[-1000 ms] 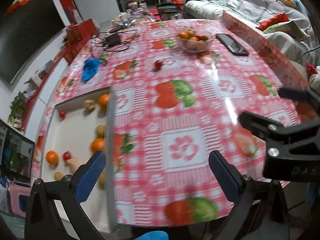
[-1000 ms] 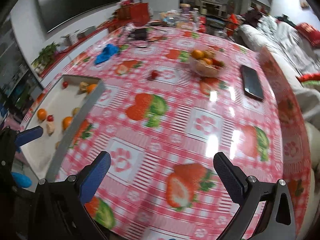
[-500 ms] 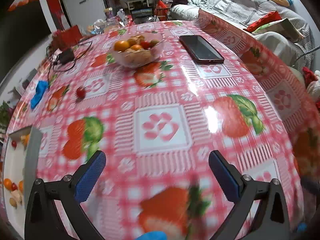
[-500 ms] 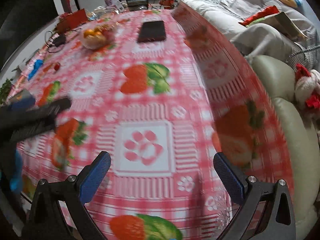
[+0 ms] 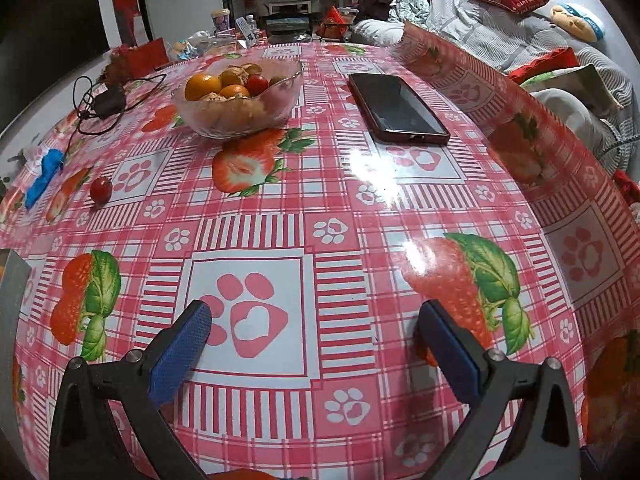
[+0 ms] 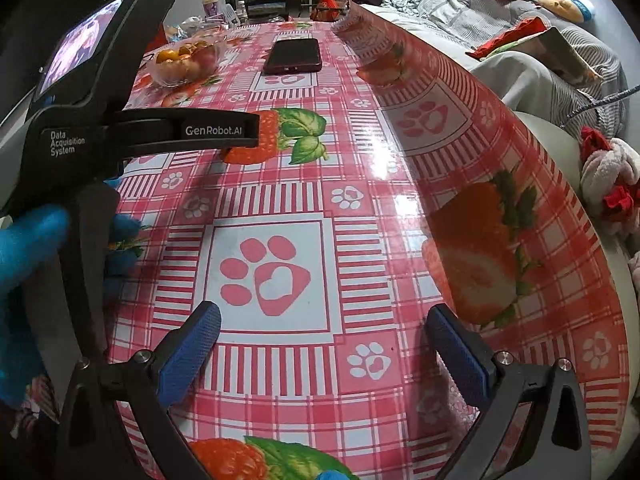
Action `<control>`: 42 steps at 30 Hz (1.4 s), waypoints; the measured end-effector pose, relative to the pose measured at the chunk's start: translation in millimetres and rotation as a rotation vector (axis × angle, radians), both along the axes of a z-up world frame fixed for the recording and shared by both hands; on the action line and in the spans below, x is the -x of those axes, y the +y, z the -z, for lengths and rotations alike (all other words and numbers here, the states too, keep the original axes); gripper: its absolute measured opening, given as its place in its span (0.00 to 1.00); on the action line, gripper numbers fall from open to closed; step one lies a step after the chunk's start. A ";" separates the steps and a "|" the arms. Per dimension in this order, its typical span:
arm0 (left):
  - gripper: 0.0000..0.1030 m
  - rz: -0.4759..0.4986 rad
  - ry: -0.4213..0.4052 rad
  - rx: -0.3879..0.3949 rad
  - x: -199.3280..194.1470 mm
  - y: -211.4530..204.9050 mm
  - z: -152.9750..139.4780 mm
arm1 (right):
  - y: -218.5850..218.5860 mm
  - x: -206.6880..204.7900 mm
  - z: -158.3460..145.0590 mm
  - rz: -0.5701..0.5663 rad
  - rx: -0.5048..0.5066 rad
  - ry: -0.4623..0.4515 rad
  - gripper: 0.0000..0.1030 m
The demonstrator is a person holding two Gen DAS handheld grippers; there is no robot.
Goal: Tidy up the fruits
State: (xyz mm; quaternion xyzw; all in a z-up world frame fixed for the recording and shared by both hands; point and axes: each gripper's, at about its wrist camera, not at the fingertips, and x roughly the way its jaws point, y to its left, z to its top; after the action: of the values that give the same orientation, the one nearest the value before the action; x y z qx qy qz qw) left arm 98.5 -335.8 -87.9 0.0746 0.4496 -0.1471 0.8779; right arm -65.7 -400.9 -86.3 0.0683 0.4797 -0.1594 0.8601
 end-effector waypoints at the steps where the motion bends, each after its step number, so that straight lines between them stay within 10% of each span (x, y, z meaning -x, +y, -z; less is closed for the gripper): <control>1: 1.00 0.000 0.001 0.001 -0.3 -0.3 -0.1 | 0.2 0.2 0.2 0.000 0.002 -0.006 1.00; 42: 1.00 -0.002 0.002 -0.003 -1.0 -0.4 0.8 | 2.9 7.3 -1.4 0.008 0.022 -0.040 1.00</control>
State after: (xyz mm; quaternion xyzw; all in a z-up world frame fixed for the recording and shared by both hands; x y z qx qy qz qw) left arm 99.5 -336.2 -88.7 0.0753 0.4509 -0.1456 0.8774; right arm -73.1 -397.9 -84.8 0.0641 0.4606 -0.1667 0.8695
